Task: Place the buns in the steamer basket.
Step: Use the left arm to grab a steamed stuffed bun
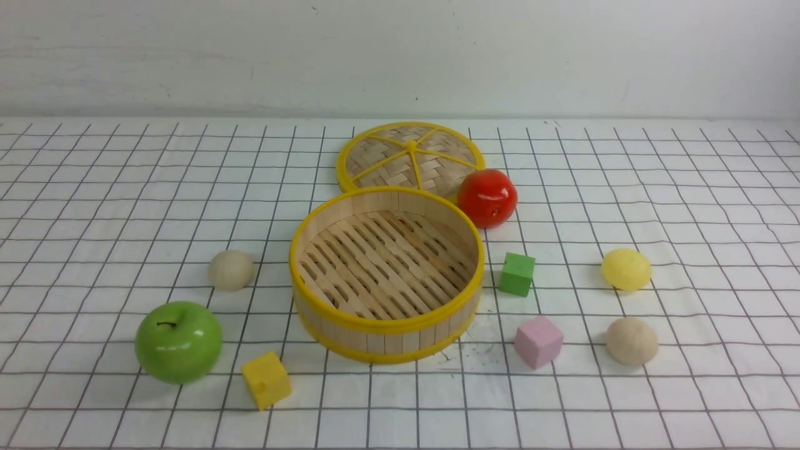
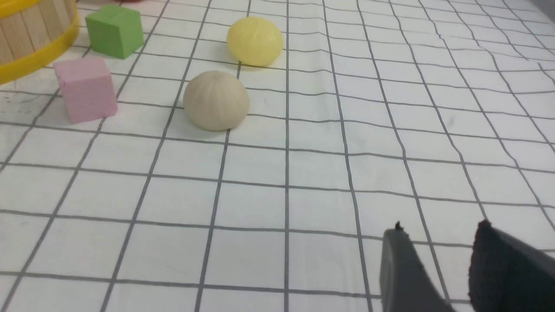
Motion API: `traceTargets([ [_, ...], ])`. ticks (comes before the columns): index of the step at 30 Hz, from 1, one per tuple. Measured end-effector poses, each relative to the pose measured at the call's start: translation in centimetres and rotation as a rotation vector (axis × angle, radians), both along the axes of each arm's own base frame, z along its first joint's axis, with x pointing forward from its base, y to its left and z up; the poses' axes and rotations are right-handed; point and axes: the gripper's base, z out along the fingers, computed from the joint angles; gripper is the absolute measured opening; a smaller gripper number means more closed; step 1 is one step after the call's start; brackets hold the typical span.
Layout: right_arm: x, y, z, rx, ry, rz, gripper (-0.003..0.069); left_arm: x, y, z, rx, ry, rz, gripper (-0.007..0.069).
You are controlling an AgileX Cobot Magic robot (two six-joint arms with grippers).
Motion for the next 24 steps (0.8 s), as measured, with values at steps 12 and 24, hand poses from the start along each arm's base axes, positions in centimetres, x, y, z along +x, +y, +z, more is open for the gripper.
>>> traceTargets([
  [12, 0.0, 0.0, 0.0, 0.0, 0.0, 0.0, 0.0241, 8.2, -1.1, 0.5, 0.423, 0.645, -0.039, 0.0238],
  [24, 0.0, 0.0, 0.0, 0.0, 0.0, 0.0, 0.0241, 15.6, -1.8, -2.8, 0.492, 0.668, -0.048, 0.0238],
])
